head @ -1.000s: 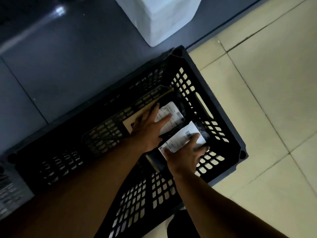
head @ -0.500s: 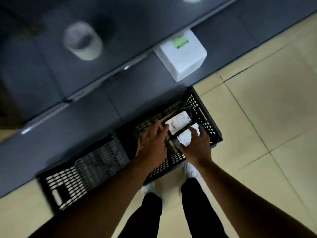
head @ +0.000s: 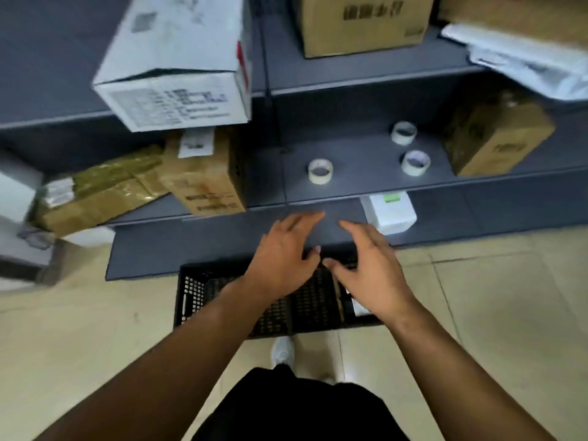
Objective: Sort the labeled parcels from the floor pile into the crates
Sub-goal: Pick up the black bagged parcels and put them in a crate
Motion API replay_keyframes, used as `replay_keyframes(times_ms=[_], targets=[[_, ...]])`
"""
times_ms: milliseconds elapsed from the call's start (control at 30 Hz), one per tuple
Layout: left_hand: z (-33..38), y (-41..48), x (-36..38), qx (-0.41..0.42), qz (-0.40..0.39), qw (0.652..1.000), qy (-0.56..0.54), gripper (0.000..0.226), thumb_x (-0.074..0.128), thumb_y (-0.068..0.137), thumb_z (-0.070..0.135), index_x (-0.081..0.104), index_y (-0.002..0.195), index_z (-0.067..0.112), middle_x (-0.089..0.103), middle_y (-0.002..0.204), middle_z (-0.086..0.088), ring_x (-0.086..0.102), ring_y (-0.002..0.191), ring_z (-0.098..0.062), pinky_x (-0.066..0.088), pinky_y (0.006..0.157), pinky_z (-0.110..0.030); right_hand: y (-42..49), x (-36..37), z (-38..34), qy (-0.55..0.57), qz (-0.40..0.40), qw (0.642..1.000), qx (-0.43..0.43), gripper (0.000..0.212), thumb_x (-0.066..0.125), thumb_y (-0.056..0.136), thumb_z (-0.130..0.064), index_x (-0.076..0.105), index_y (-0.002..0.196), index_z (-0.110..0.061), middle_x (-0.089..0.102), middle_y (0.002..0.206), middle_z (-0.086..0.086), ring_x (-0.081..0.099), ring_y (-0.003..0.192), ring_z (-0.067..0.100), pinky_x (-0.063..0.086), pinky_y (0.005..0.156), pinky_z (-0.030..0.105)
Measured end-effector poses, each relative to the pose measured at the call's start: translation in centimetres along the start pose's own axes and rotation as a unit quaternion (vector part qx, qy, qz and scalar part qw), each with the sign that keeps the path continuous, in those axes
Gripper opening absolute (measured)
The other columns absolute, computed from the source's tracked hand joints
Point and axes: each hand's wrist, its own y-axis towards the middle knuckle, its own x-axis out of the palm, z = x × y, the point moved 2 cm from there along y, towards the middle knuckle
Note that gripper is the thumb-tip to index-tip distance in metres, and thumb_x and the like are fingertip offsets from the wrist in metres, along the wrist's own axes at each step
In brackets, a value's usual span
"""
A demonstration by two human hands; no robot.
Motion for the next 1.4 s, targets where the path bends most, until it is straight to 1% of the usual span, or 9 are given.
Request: replay_keyframes(times_ms=[133,300,400,600,667,767,1000,1133,1400], targets=[[0.1,-6.9,-5.7,-0.067,0.138,0.987,-0.047,0.06,0.063,0.09,0.026,0.048,0.148,0.026,0.056,0.142,0.0,0.052,0.13,-0.024,0.043,0.106,-0.036,0.1,-1.0,-6.9,0.026,-0.04,0.993,-0.104,0.072,0.077,0.088,-0.042,0.042,0.15,-0.034,0.048,0.147,-0.007,0.044,0.136,0.017,0.04,0.111,0.035],[-1.6,-16.0,-11.1,-0.117,0.248,0.961,-0.04,0.056,0.064,0.089,0.025,0.052,0.144,0.027,0.059,0.136,0.011,0.054,0.125,-0.006,0.041,0.105,-0.019,-1.4,0.4,-14.8,0.041,-0.077,0.968,-0.235,0.066,0.075,0.09,-0.038,0.046,0.148,-0.031,0.052,0.144,-0.009,0.048,0.133,0.012,0.043,0.11,0.035],[-3.1,-21.4,-14.9,-0.152,0.317,0.935,-0.033,0.055,0.069,0.091,0.018,0.054,0.142,0.028,0.06,0.134,0.016,0.053,0.122,0.003,0.035,0.1,-0.005,-4.0,2.7,-19.9,0.04,-0.113,0.948,-0.296,0.061,0.07,0.093,-0.036,0.043,0.148,-0.039,0.048,0.144,-0.02,0.045,0.132,0.001,0.041,0.107,0.025],[-7.4,-33.2,-21.7,-0.196,0.411,0.89,-0.022,0.047,0.067,0.093,0.02,0.058,0.138,0.031,0.063,0.13,0.018,0.056,0.12,0.004,0.04,0.102,-0.01,-9.8,8.8,-32.0,0.052,-0.153,0.907,-0.389,0.059,0.071,0.092,-0.038,0.046,0.146,-0.04,0.051,0.138,-0.023,0.045,0.127,-0.004,0.035,0.1,0.015],[-9.7,-37.6,-23.9,-0.211,0.433,0.876,-0.022,0.046,0.068,0.093,0.019,0.059,0.136,0.031,0.064,0.126,0.02,0.057,0.116,0.005,0.037,0.097,-0.003,-11.8,11.7,-36.4,0.058,-0.168,0.895,-0.408,0.058,0.07,0.093,-0.035,0.047,0.145,-0.039,0.051,0.137,-0.023,0.045,0.127,-0.005,0.035,0.1,0.012],[-13.5,-44.3,-26.8,-0.228,0.457,0.859,-0.021,0.045,0.069,0.092,0.018,0.061,0.134,0.031,0.066,0.123,0.019,0.058,0.113,0.004,0.038,0.093,-0.002,-15.4,16.7,-42.8,0.056,-0.189,0.877,-0.437,0.056,0.069,0.094,-0.028,0.048,0.145,-0.036,0.052,0.137,-0.019,0.047,0.128,-0.002,0.043,0.107,0.022],[-22.0,-60.6,-32.0,-0.265,0.503,0.822,-0.037,0.045,0.068,0.094,0.024,0.058,0.138,0.032,0.065,0.128,0.017,0.058,0.118,0.0,0.047,0.101,-0.021,-24.3,27.8,-56.9,0.061,-0.231,0.84,-0.488,0.058,0.067,0.095,-0.029,0.042,0.145,-0.047,0.046,0.137,-0.022,0.047,0.125,-0.004,0.048,0.107,0.033],[-26.5,-67.8,-33.8,-0.305,0.531,0.788,-0.063,0.046,0.067,0.094,0.024,0.057,0.137,0.035,0.065,0.125,0.021,0.058,0.116,0.005,0.042,0.096,-0.011,-27.6,32.3,-63.1,0.085,-0.237,0.826,-0.505,0.068,0.066,0.094,-0.032,0.032,0.149,-0.052,0.031,0.15,-0.02,0.046,0.131,-0.001,0.049,0.107,0.038],[-33.9,-77.3,-37.2,-0.362,0.569,0.734,-0.083,0.044,0.068,0.092,0.02,0.06,0.133,0.036,0.066,0.12,0.023,0.059,0.113,0.006,0.043,0.092,-0.009,-29.6,42.4,-73.3,0.081,-0.28,0.787,-0.544,0.062,0.07,0.093,-0.034,0.042,0.148,-0.039,0.055,0.135,-0.012,0.054,0.122,0.001,0.05,0.104,0.033]])
